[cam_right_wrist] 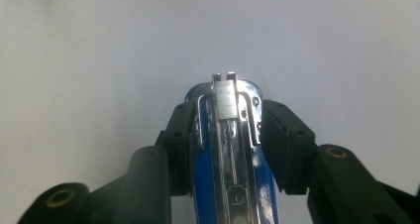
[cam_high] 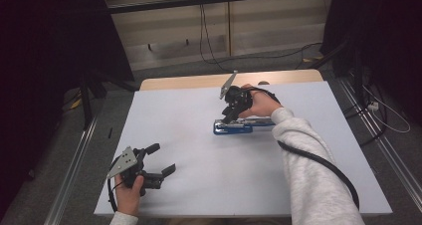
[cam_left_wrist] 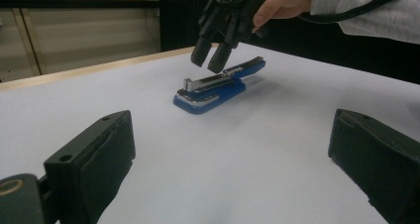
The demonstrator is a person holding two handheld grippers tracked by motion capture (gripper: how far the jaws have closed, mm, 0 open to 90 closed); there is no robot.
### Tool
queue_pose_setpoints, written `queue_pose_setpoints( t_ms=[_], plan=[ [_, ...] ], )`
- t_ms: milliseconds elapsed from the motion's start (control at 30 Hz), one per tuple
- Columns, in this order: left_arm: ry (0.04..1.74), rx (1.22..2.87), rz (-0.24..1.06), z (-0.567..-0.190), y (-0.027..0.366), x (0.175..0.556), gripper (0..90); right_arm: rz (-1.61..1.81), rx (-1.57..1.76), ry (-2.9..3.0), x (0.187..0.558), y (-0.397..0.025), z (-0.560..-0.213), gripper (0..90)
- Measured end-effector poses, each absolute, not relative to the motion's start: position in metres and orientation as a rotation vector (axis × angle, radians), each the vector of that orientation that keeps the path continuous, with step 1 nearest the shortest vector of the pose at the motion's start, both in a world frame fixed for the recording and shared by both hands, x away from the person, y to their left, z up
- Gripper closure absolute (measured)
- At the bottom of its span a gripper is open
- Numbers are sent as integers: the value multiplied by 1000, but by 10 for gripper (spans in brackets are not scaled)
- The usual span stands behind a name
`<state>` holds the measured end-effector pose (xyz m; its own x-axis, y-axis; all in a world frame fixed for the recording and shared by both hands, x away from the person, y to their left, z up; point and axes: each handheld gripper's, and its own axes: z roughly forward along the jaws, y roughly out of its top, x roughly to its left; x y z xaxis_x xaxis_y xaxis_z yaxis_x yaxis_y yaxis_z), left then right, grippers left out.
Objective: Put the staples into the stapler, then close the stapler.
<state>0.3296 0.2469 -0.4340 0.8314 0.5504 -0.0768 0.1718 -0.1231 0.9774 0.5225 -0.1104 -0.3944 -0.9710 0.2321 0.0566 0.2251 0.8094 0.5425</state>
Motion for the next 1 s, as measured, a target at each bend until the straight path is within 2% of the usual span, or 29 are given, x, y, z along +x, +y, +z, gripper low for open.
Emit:
queue_pose_setpoints(
  t_ms=[267, 333, 800, 1000],
  plan=[
    [568, 1698, 342, -433, 244, 331, 41, 958, 447, 2928, 517, -133, -389, 504],
    [571, 1703, 341, -433, 243, 333, 40, 965, 494, 2905, 514, -142, -388, 443],
    [567, 1780, 286, -434, 224, 342, 35, 946, 626, 2848, 507, -173, -394, 286],
    [569, 1780, 282, -433, 219, 345, 33, 937, 649, 2828, 503, -185, -393, 266]
  ],
)
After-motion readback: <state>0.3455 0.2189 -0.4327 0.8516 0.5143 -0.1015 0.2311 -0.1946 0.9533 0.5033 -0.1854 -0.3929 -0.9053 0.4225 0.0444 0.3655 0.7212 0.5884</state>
